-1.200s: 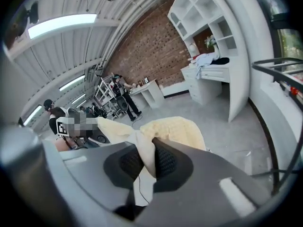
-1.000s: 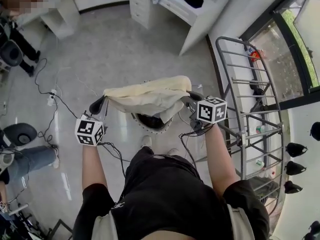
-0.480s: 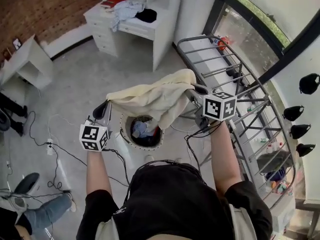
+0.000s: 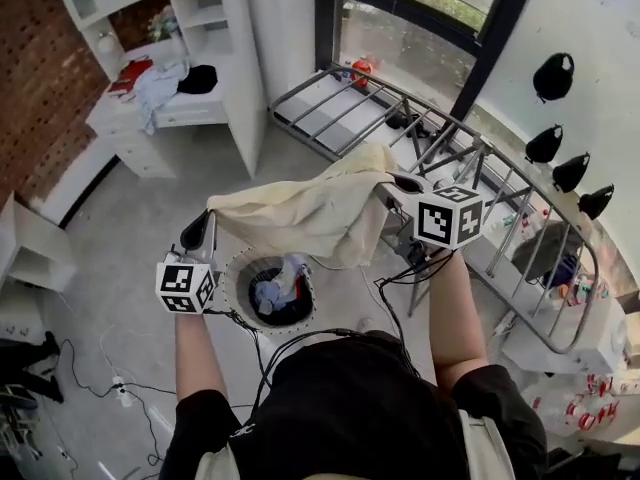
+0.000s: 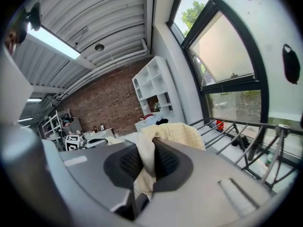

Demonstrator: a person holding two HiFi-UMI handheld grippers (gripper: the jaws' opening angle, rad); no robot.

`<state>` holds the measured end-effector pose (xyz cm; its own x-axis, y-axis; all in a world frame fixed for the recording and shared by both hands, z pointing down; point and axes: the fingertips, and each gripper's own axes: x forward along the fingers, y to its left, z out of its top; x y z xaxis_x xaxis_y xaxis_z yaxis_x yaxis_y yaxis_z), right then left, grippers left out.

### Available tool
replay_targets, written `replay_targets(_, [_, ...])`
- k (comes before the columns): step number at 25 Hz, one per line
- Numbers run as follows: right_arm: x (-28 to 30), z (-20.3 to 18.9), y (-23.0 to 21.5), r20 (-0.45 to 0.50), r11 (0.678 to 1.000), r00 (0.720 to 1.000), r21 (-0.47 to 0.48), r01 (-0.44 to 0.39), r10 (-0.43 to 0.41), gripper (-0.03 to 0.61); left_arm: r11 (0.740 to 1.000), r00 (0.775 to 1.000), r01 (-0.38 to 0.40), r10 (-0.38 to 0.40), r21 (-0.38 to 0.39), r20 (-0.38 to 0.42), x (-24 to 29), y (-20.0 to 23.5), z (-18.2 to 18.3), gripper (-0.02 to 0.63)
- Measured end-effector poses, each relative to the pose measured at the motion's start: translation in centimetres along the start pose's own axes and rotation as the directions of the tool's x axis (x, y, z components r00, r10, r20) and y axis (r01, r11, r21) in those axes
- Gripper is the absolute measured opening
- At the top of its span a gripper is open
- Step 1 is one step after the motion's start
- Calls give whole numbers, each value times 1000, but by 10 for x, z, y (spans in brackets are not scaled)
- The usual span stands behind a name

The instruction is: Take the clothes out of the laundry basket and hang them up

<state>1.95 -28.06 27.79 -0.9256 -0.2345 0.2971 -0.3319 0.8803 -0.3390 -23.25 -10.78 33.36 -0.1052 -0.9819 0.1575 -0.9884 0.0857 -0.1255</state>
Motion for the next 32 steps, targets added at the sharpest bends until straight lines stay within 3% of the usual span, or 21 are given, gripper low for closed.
replay_targets(4, [-62, 14, -38, 72, 990, 988, 47, 133, -136, 32, 990, 990, 131, -134, 57, 41, 54, -36, 38, 14])
replay_targets(8, [-120, 20, -65, 110, 959, 953, 71, 274, -281, 32, 961, 962, 255, -263, 107, 72, 101, -74, 68, 14])
replay_targets(14, [-211, 34, -103, 145, 885, 873, 97, 456, -466, 32, 898, 899, 402, -425, 181, 110, 161, -142, 116, 14])
replay_targets(21, [-297, 46, -168, 138, 791, 779, 106, 603, -612, 32, 833, 837, 497, -534, 245, 119, 235, -226, 153, 14])
replay_targets(26, [-321, 59, -224, 103, 747, 740, 94, 658, -664, 32, 827, 829, 518, -549, 220, 110, 297, -264, 177, 14])
replay_targets(32, [-324, 70, -307, 43, 712, 711, 78, 698, -702, 32, 835, 853, 495, -519, 243, 48, 373, -293, 191, 14])
